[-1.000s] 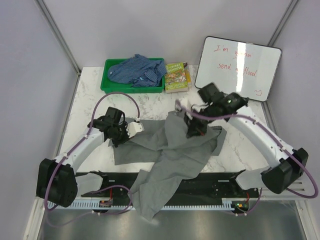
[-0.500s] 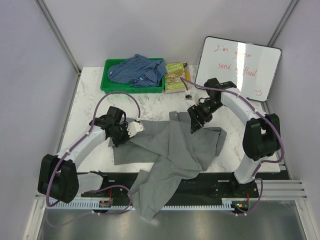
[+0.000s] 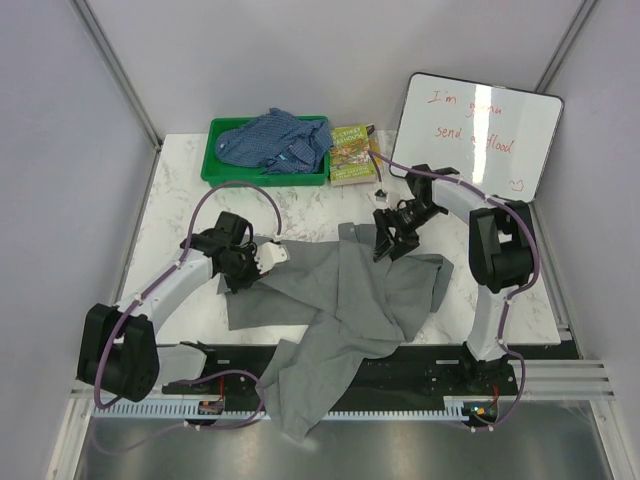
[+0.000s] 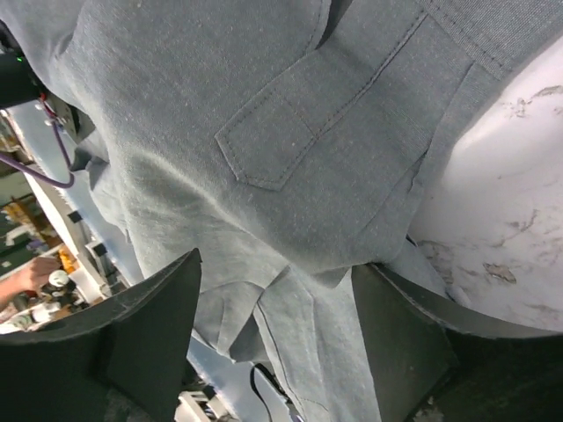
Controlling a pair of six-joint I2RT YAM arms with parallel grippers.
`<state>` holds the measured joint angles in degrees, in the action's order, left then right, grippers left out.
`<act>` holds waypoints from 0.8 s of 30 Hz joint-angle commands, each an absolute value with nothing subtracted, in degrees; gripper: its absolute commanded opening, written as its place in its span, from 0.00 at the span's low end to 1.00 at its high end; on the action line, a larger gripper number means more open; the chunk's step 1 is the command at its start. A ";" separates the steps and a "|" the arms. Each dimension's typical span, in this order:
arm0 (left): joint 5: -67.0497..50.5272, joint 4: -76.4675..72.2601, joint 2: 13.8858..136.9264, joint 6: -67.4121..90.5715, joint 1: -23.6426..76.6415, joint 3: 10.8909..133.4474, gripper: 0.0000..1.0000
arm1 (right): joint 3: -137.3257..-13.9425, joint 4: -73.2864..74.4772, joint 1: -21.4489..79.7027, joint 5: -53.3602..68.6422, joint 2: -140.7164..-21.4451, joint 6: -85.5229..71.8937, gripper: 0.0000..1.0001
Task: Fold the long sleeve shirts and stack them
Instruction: Flatten the shirt out
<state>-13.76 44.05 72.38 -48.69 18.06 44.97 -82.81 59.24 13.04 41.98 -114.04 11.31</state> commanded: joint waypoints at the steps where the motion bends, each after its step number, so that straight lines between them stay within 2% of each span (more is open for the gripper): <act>1: -15.64 43.24 72.95 -46.85 17.75 47.11 0.02 | -85.51 58.01 12.31 46.31 -114.35 9.41 0.73; 3: -15.64 43.16 73.12 -46.67 17.75 47.02 0.02 | -86.91 58.10 12.04 48.16 -112.77 9.84 0.61; 4: -15.82 42.81 73.21 -46.76 17.75 47.02 0.02 | -87.36 58.10 12.04 48.34 -112.15 10.63 0.45; 6: -15.82 42.54 73.65 -46.06 17.75 47.20 0.02 | -89.11 58.62 12.04 49.47 -110.13 11.77 0.23; 7: -15.91 42.37 73.74 -45.79 17.75 47.37 0.02 | -89.90 58.88 12.04 49.57 -109.26 12.56 0.00; 11: -16.70 41.92 75.66 -42.99 16.88 48.34 0.02 | -95.78 62.48 12.04 52.11 -102.94 18.60 0.00; 14: -17.49 42.01 79.17 -39.83 16.18 50.36 0.02 | -104.65 73.70 14.84 55.72 -97.85 27.47 0.00; 15: -17.66 42.01 80.41 -39.03 15.91 51.14 0.02 | -107.72 80.70 19.99 54.77 -96.00 34.38 0.00; 17: -18.37 42.36 82.26 -36.58 15.56 53.60 0.02 | -105.84 82.09 28.87 47.23 -87.69 36.82 0.00; 18: -18.63 42.54 84.35 -35.87 15.47 54.66 0.02 | -99.82 78.96 39.97 44.24 -84.15 34.56 0.00; 20: -19.16 42.98 86.30 -33.50 15.12 57.82 0.02 | -91.89 73.07 52.06 33.74 -73.98 31.39 0.08; 21: -19.51 43.59 87.87 -32.70 14.94 58.79 0.02 | -86.02 71.91 57.86 31.75 -72.09 32.51 0.16; 22: -20.12 43.51 88.50 -31.91 14.77 60.36 0.02 | -83.96 72.94 58.35 29.12 -71.64 36.78 0.33; 24: -20.65 43.77 89.47 -29.89 14.06 61.69 0.02 | -76.52 74.00 64.64 17.27 -69.80 41.20 0.45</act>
<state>-17.21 43.64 87.81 -36.38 15.20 57.21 -88.18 67.75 59.94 39.07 -73.67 32.10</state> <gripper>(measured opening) 0.026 0.363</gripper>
